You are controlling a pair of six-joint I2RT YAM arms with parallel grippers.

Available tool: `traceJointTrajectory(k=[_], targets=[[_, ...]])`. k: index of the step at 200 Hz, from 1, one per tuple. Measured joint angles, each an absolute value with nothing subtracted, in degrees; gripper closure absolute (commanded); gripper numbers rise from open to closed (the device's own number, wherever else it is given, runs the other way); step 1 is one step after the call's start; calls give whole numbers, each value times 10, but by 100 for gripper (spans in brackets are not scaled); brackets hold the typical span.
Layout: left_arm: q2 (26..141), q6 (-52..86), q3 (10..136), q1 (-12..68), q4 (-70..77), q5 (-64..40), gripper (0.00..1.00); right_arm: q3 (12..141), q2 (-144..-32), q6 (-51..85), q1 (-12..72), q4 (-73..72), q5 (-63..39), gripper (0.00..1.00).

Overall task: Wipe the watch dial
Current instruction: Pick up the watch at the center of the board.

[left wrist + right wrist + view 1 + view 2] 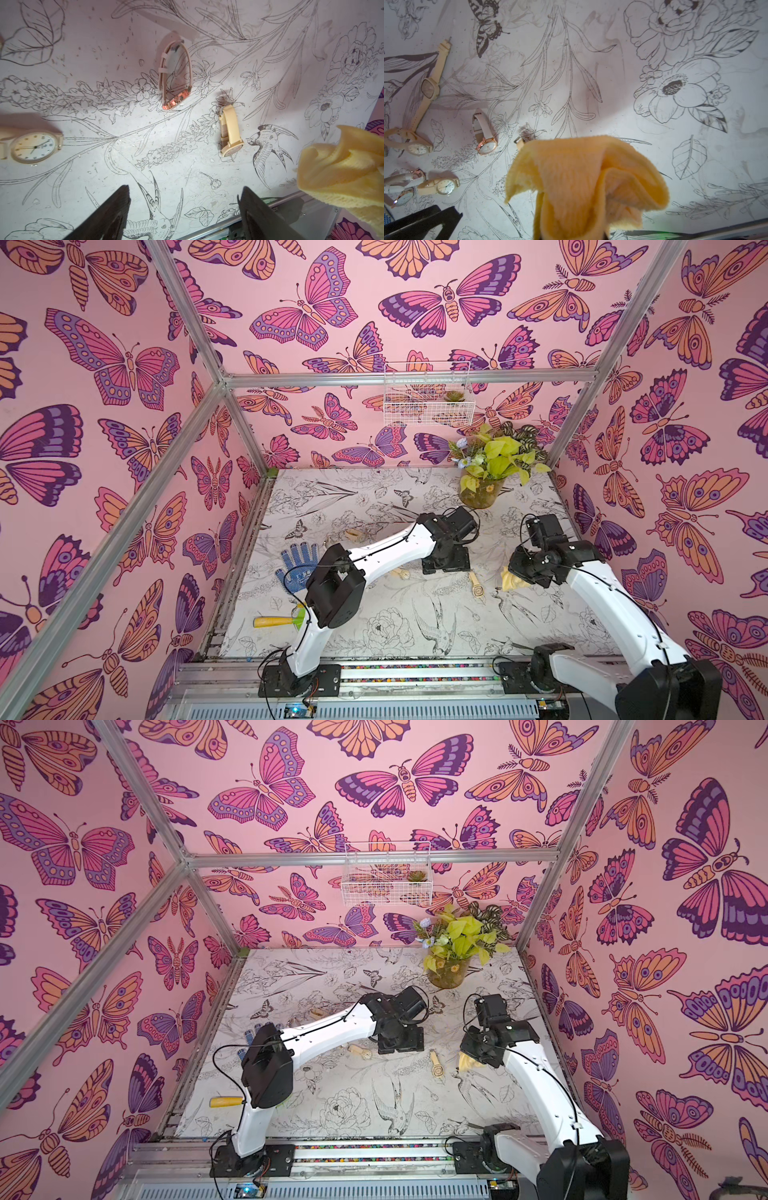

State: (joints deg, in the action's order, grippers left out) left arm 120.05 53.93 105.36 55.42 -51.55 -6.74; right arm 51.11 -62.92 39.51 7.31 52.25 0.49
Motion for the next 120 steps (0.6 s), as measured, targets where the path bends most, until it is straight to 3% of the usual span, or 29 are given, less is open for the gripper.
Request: traceJointTrajectory(k=[46, 81, 120], targets=[[1262, 582, 1129, 558, -518, -98, 27, 511, -606, 407, 57, 548, 45, 100], [1308, 604, 1177, 575, -523, -121, 40, 502, -575, 407, 36, 555, 66, 100], [1353, 610, 1211, 601, -522, -142, 46, 481, -554, 407, 22, 556, 69, 100]])
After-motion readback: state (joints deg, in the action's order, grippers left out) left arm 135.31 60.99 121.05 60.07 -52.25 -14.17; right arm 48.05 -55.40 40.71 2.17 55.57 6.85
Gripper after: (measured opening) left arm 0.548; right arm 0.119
